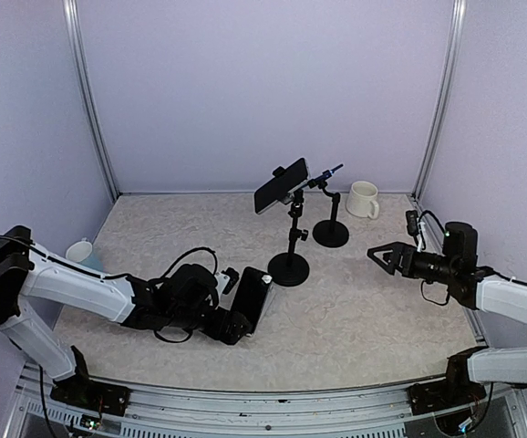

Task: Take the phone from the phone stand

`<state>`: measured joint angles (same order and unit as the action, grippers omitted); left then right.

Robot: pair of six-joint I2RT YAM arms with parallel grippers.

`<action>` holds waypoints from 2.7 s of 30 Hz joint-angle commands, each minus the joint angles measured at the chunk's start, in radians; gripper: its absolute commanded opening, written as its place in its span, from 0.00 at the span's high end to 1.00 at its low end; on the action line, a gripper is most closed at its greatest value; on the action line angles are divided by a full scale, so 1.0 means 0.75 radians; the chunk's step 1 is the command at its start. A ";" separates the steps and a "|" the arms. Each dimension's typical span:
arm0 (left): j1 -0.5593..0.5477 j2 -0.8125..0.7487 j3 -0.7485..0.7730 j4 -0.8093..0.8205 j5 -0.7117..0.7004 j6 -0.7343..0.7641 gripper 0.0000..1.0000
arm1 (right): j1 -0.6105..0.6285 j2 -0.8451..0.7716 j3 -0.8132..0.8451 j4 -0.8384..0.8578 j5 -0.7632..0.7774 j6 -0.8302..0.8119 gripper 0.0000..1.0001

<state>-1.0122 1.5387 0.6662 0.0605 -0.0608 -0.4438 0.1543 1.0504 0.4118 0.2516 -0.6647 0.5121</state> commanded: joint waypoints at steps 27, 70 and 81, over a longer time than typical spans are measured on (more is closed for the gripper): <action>-0.171 0.049 0.170 -0.082 -0.397 -0.283 0.01 | 0.019 0.022 -0.039 0.094 0.007 0.047 0.00; -0.221 0.352 0.529 -0.320 -0.623 -0.365 0.22 | 0.026 -0.007 -0.046 0.039 0.045 0.024 0.00; -0.176 0.212 0.502 -0.322 -0.630 -0.307 0.33 | 0.027 0.048 -0.043 0.085 0.021 0.039 0.00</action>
<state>-1.1694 1.7782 1.0336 -0.2085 -0.5163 -0.7002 0.1631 1.0721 0.3836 0.2924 -0.6399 0.5430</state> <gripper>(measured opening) 0.752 0.999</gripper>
